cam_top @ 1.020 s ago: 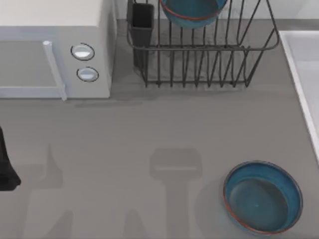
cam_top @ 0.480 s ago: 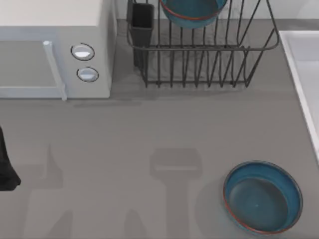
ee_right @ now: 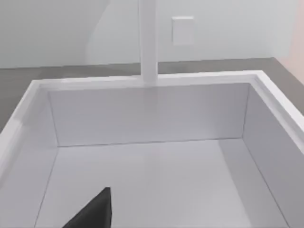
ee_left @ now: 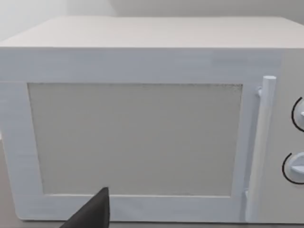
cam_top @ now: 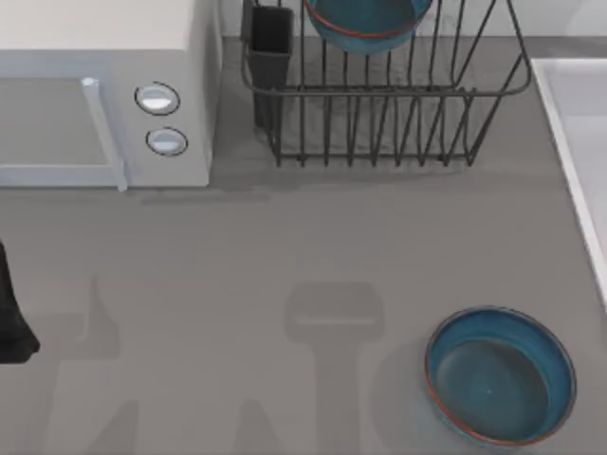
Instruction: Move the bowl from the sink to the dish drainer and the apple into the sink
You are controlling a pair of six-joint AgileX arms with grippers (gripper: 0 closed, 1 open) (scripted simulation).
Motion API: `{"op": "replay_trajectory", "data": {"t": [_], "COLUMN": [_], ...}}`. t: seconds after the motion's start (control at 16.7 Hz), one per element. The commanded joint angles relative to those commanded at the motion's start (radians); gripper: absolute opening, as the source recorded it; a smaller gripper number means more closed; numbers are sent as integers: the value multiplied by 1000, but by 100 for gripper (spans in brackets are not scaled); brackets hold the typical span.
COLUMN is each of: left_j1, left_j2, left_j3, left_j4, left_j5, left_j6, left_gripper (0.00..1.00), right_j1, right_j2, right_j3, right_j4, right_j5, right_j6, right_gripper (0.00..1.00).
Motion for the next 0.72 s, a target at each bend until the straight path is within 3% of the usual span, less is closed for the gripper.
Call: {"op": "replay_trajectory", "data": {"t": [0.36,0.72], "left_j1": [0,0], "left_j2": [0,0], "left_j3": [0,0], "left_j4": [0,0], "left_j5": [0,0], "left_j6": [0,0], "left_gripper": [100,100], "right_j1": [106,249], "right_j2": [-510,-1229], "right_j3": [-126,-170], "right_j4": [-343,-709], "right_j5": [82,185], "right_j6": [6,34], "right_gripper": [100,100]}}
